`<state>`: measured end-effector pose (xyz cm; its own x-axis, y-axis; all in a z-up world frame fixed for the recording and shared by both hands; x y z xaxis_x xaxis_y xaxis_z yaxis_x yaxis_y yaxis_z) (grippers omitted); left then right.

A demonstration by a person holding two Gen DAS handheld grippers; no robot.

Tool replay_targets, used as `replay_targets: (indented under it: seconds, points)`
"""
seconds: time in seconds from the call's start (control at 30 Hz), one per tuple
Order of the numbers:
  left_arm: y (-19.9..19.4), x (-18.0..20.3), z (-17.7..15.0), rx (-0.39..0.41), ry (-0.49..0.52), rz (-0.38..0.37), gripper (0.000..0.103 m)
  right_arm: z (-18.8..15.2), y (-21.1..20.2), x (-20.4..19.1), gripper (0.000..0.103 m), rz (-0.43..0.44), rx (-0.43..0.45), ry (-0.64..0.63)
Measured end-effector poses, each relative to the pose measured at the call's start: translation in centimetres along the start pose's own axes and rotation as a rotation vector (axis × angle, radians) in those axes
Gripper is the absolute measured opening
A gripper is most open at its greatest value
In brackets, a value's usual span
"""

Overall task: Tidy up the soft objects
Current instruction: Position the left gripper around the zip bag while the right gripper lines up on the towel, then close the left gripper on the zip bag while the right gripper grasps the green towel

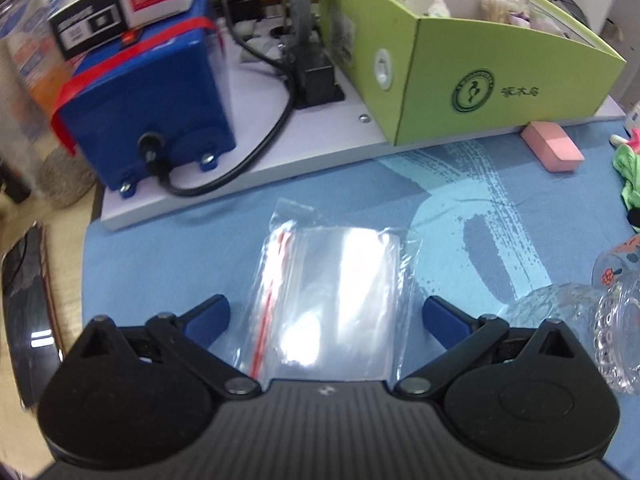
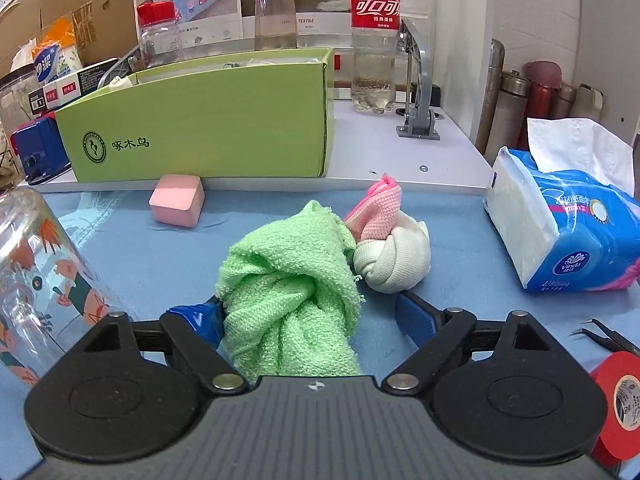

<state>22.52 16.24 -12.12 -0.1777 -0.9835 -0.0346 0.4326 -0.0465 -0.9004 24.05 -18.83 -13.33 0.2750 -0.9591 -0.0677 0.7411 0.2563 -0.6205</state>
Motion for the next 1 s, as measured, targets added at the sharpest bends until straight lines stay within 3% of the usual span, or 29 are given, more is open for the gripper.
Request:
replay_targets:
  seconds: [0.23, 0.4, 0.73, 0.8, 0.87, 0.9, 0.93, 1.0]
  points:
    - [-0.7, 0.1, -1.0, 0.022, 0.135, -0.073, 0.102, -0.1, -0.1, -0.1, 0.076, -0.010, 0.009, -0.001]
    - [-0.9, -0.2, -1.3, 0.066, 0.177, -0.100, 0.102, -0.1, -0.1, -0.1, 0.076, -0.013, 0.019, 0.000]
    - [-0.6, -0.2, -0.8, 0.046, 0.113, -0.066, 0.102, 0.0, 0.1, -0.1, 0.078, -0.011, 0.025, -0.007]
    - [-0.6, -0.3, -0.8, 0.037, 0.086, -0.050, 0.102, 0.0, 0.0, -0.2, 0.071, 0.000, 0.023, -0.020]
    - [-0.9, -0.5, -0.7, 0.042, 0.050, -0.036, 0.095, 0.0, -0.5, -0.3, 0.044, 0.008, 0.033, -0.017]
    - [-1.2, -0.6, -0.6, 0.046, 0.033, -0.035, 0.080, 0.1, -0.9, -0.3, 0.024, 0.014, 0.041, -0.013]
    - [-1.7, -0.7, -0.5, 0.051, 0.014, -0.040, 0.059, 0.0, -1.1, -0.1, 0.020, 0.033, 0.034, 0.006]
    - [-2.3, -1.2, -0.6, 0.039, -0.032, -0.032, 0.041, -0.2, -1.8, 0.0, 0.017, 0.056, 0.035, 0.022]
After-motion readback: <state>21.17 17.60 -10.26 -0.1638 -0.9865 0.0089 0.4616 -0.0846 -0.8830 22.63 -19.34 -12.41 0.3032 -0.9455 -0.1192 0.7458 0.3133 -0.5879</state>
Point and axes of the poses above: each gripper's, at about its wrist camera, not at the fingertips, and y roughly the way its jaws point, x to its right, z to its top, the point moved 10 cm from there along y, roughly the way its jaws point, and after that the axes turned 1 degree about -x, right-handed, at the moved point
